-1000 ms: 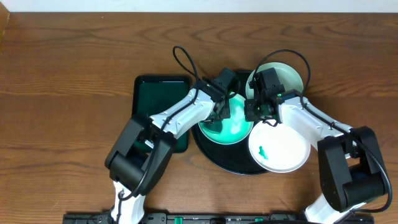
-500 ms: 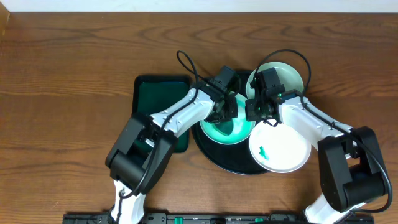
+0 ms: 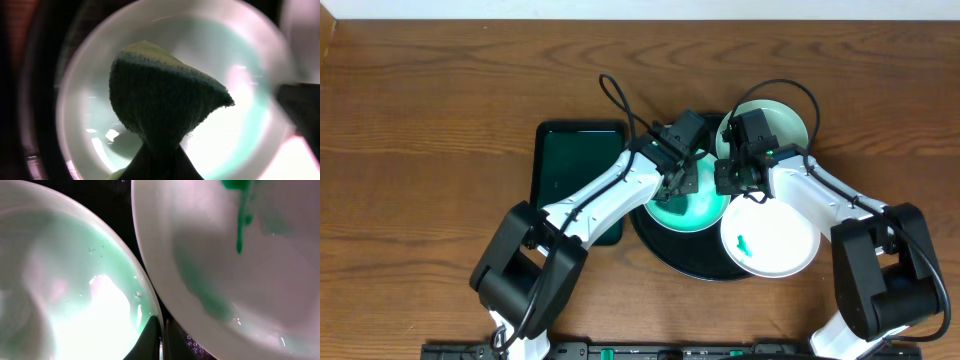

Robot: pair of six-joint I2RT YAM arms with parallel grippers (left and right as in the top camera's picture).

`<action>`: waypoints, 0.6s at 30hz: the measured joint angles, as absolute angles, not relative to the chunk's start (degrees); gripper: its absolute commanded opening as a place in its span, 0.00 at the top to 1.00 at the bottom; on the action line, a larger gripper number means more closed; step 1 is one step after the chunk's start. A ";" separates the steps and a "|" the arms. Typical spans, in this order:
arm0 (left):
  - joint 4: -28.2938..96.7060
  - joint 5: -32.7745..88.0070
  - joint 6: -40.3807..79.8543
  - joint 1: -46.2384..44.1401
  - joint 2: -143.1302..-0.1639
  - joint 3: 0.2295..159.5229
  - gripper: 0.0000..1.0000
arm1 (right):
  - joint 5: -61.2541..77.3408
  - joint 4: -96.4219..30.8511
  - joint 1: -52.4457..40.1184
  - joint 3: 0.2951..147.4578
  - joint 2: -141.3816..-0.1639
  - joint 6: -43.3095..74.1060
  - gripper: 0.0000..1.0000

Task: Clean dirty plates on tray and stack at the side

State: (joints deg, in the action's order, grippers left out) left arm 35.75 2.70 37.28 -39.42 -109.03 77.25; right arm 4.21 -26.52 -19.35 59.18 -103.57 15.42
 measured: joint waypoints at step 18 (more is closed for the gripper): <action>36.42 -4.32 41.76 -39.44 -114.08 76.88 0.92 | 4.23 -26.52 -19.35 59.18 -103.57 15.40 0.99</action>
